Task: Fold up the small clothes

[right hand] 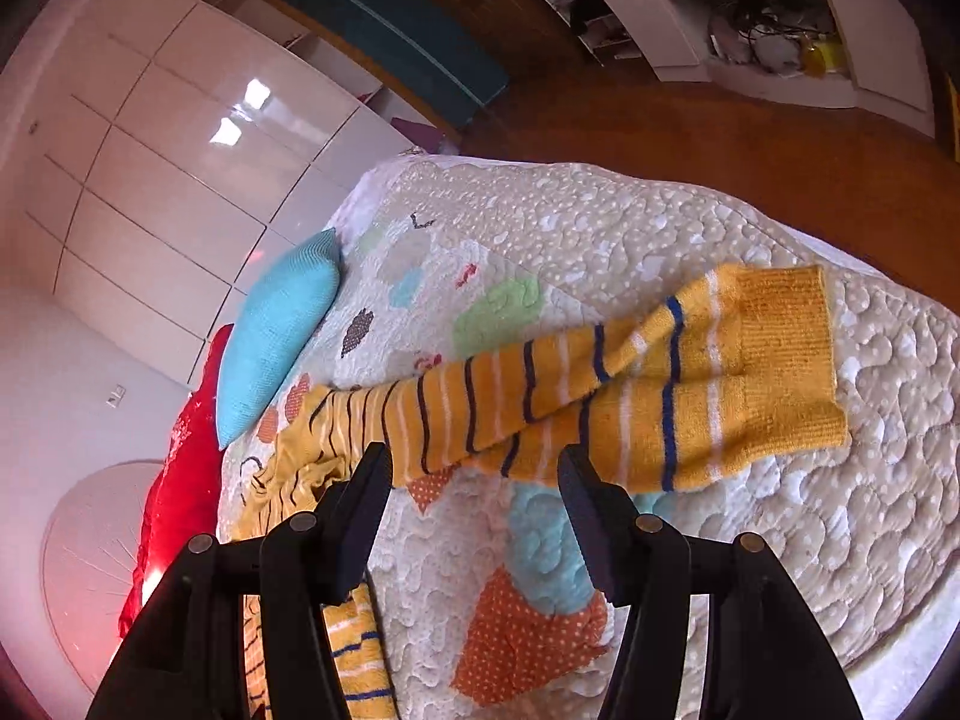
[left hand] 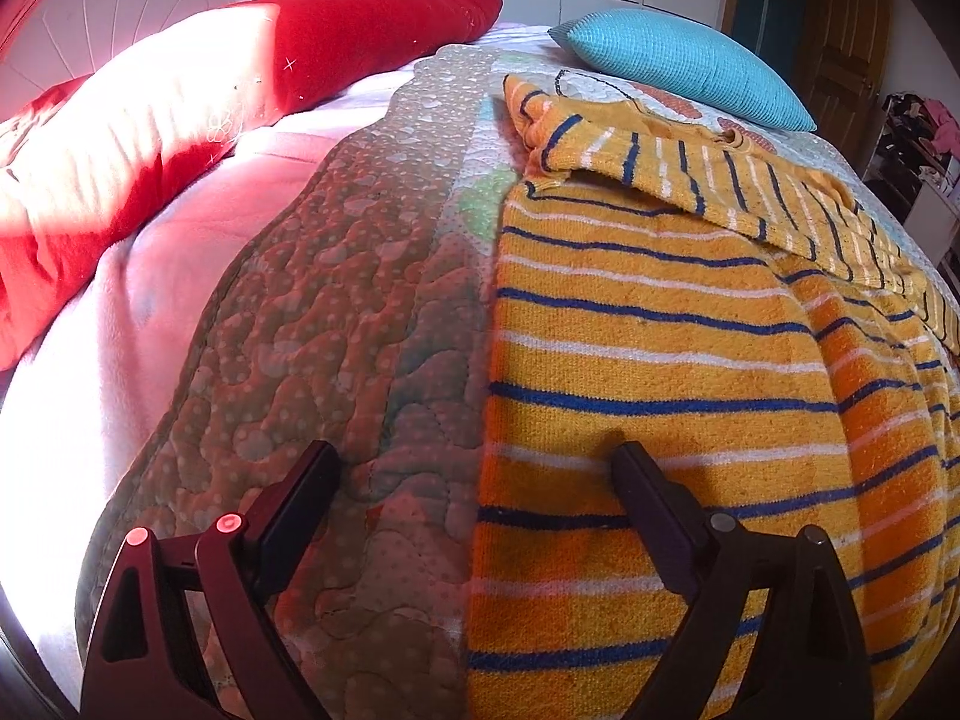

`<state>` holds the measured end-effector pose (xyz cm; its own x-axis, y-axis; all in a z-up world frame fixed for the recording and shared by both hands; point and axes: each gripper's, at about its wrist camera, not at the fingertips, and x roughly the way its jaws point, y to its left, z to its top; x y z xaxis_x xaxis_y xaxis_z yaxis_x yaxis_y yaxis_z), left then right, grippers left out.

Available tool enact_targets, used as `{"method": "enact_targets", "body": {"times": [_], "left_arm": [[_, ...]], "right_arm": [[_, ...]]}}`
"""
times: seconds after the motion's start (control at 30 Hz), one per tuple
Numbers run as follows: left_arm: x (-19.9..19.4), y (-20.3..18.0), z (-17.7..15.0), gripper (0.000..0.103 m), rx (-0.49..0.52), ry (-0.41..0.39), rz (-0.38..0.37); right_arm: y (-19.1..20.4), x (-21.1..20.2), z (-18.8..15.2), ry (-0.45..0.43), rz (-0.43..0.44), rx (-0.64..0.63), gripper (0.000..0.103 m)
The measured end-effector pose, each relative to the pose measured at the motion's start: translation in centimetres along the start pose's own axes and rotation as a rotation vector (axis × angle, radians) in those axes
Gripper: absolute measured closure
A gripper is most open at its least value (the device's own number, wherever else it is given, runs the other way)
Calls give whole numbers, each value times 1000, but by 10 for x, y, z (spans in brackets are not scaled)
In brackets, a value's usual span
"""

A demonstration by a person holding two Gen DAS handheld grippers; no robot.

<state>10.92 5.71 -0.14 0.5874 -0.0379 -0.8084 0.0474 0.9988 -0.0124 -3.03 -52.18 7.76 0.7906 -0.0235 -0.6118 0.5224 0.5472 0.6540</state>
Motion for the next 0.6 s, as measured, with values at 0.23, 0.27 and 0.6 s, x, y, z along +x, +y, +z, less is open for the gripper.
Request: {"method": "enact_targets", "body": {"times": [0.23,0.27,0.6], "left_arm": [[0,1,0,10,-3,-1,-1],[0,1,0,9,-3,-1,-1],[1,0,0,7,-4,2,8]], "right_arm": [[-40,56,27,22,-23,291,44],[-41,56,32,-5,-41,300,52],[80,-9,82,-114,-73,-123,97]]}}
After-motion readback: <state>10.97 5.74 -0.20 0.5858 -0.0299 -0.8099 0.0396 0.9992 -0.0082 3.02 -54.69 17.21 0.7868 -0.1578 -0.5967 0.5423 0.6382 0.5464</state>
